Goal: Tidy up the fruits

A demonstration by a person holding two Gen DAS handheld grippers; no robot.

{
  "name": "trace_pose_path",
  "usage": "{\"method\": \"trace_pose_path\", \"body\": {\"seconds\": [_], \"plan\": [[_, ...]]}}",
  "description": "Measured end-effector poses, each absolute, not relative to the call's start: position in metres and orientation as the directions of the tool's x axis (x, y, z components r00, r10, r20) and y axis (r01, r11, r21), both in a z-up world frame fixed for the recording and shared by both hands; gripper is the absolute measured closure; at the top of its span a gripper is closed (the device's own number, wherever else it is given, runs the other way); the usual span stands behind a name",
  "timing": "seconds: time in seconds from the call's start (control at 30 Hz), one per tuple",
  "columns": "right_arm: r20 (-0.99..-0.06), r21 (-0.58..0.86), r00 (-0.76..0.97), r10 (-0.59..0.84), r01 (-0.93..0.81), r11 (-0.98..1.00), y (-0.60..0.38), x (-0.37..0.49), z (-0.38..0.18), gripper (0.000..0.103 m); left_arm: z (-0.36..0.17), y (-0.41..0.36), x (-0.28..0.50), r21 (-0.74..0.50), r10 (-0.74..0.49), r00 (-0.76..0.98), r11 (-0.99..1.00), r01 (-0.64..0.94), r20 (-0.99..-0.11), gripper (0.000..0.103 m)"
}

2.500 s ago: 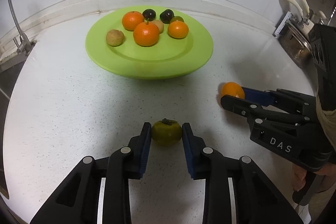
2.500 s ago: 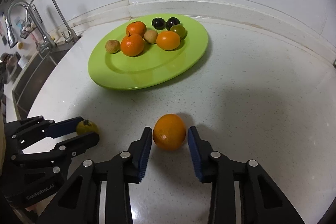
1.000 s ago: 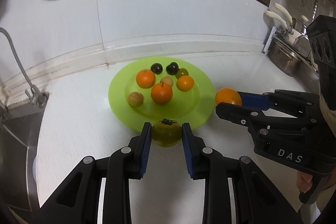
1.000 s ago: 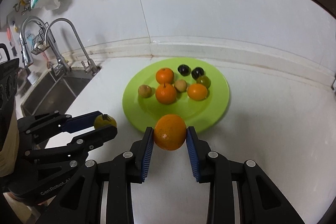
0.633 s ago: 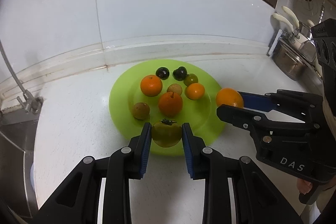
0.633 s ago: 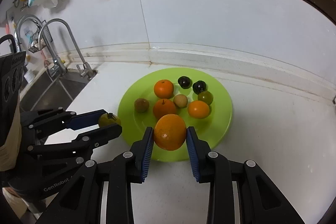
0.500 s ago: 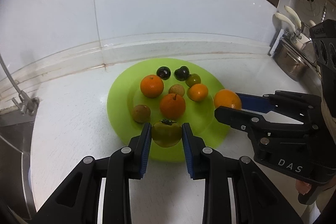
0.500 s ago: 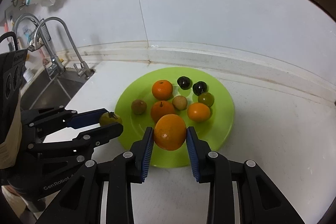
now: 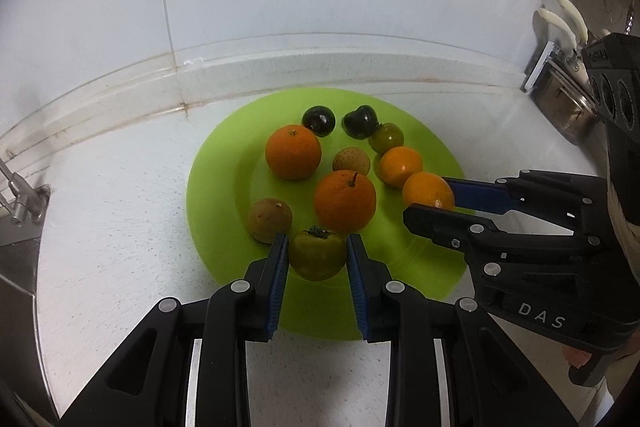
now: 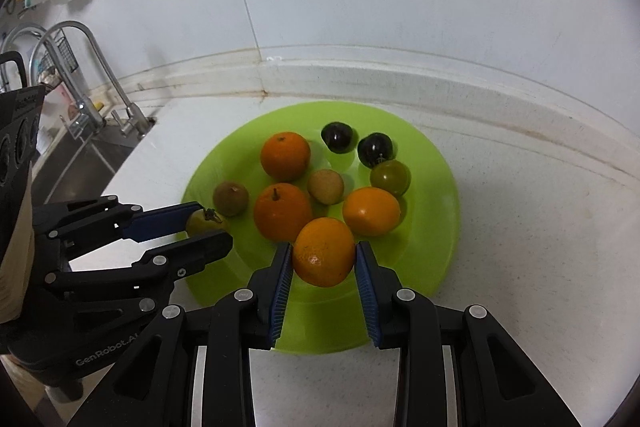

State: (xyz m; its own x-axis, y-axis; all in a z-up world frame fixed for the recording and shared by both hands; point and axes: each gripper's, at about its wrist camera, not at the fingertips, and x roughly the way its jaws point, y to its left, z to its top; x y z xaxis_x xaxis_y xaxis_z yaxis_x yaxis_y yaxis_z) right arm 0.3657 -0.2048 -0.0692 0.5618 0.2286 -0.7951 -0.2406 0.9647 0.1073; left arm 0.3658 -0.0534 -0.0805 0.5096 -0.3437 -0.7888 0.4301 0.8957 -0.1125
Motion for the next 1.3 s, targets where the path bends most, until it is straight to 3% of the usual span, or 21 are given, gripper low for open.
{"method": "trace_pose_path", "body": {"seconds": [0.2,0.33,0.4,0.53,0.6,0.73,1.1,1.2,1.3], "plan": [[-0.805,0.109,0.551,0.220,-0.228,0.968,-0.205,0.370,-0.078,0.070,-0.088,-0.056,0.369,-0.114,-0.348,0.491,0.889,0.444,-0.799,0.073],[-0.809,0.110,0.548,0.211,-0.212,0.971,-0.204,0.370,-0.082,0.070,-0.087,-0.054,0.368,-0.115,-0.351,0.492,0.888,0.446,-0.797,0.065],[-0.810,0.109,0.550,0.204,-0.200,0.974,-0.205,0.369,-0.082,0.062,-0.084,-0.051,0.365,-0.112,-0.349,0.497,0.888,0.446,-0.794,0.065],[-0.801,0.107,0.570,0.183,-0.166,0.980,-0.207,0.362,-0.077,0.060,-0.076,-0.042,0.357,-0.100,-0.339,0.517,0.895,0.434,-0.786,0.063],[-0.795,0.113,0.579,0.178,-0.147,0.983,-0.208,0.355,-0.073,0.060,-0.070,-0.038,0.351,-0.090,-0.332,0.532,0.899,0.429,-0.779,0.057],[-0.778,0.114,0.607,0.161,-0.116,0.987,-0.205,0.339,-0.063,0.060,-0.056,-0.031,0.337,-0.076,-0.327,0.561,0.903,0.423,-0.760,0.055],[-0.722,0.105,0.681,0.126,-0.072,0.992,-0.194,0.284,-0.030,0.060,-0.024,-0.013,0.285,-0.027,-0.295,0.654,0.922,0.387,-0.696,0.035],[-0.705,0.097,0.699,0.118,-0.069,0.993,-0.193,0.266,-0.023,0.053,-0.016,-0.009,0.267,-0.021,-0.281,0.680,0.931,0.364,-0.677,0.029],[-0.687,0.081,0.719,0.104,-0.066,0.994,-0.193,0.247,-0.015,0.053,-0.009,-0.006,0.245,0.004,-0.255,0.712,0.940,0.340,-0.654,0.026]]}}
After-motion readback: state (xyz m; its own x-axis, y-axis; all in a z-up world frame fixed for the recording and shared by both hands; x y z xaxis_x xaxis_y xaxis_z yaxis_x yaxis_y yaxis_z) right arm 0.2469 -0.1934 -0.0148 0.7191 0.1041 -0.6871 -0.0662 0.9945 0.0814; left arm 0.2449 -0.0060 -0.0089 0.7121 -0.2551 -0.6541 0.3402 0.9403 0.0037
